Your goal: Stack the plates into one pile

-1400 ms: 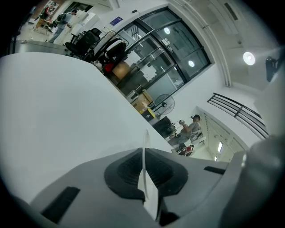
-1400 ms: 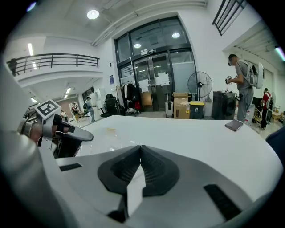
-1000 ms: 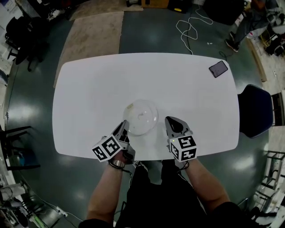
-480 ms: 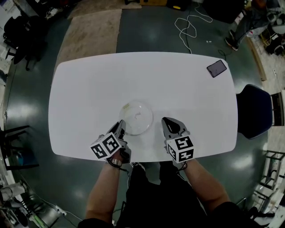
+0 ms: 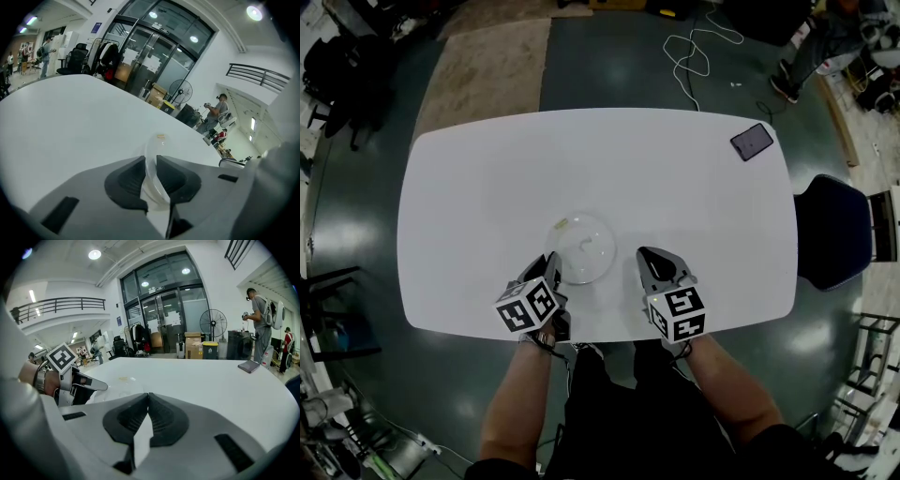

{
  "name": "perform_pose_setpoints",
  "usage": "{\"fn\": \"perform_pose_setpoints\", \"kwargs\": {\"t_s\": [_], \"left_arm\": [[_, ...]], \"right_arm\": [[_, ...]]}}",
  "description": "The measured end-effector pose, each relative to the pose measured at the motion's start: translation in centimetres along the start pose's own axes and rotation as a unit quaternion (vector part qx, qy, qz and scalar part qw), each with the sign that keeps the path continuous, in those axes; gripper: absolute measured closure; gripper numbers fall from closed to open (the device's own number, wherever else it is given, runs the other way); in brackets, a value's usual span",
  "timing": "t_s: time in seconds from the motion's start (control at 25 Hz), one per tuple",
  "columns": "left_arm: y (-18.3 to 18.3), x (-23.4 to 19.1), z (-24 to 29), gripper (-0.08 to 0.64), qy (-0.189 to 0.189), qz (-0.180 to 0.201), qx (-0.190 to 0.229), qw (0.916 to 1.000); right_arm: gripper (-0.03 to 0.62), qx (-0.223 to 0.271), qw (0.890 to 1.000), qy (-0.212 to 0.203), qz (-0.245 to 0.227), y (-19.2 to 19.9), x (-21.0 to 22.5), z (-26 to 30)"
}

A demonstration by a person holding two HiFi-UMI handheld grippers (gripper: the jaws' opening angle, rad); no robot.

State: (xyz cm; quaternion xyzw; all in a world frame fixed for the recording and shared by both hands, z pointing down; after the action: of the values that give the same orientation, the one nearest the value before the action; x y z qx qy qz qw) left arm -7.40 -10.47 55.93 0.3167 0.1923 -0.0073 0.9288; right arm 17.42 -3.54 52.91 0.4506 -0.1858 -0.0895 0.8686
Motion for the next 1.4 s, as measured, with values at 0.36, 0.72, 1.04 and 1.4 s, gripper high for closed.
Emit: {"fn": "perform_pose_setpoints", "kwargs": {"t_s": [0.36, 0.72, 1.04, 1.4], "left_arm": [[0.1, 0.1, 0.6, 0.463, -0.014, 0.03, 0.002, 0.9995], [0.0, 1.0, 1.1, 0.449, -0.039, 0.093, 0.006, 0.9948], [0.1, 1.2, 1.4, 0.449, -0.048, 0.121, 0.012, 0.9914], [-0.3, 1.1, 0.7, 0.426, -0.041, 0.152, 0.027, 0.9872]], "right_arm": [[0.574, -0.001, 1.0, -0.001, 0.002, 0.1, 0.0, 0.3], [0.574, -0.006, 1.0, -0.006, 0.001, 0.2, -0.4, 0.7], [0.574, -0.006, 1.0, -0.007, -0.002, 0.1, -0.6, 1.1], [0.574, -0.002, 1.0, -0.008, -0.01, -1.0, -1.2, 1.0]]}}
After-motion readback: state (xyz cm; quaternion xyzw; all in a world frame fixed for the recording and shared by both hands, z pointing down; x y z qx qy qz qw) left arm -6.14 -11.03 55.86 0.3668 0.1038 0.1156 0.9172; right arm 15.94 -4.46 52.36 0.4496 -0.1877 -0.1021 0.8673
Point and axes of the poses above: the fingertips, and each gripper's own axes: z forward along the fingers, x to its right, y out of its underside, the point moved 7 cm from there along -z, backward along the fingers, and after that the axes turned 7 degrees about -y, right-handed, at the moved point
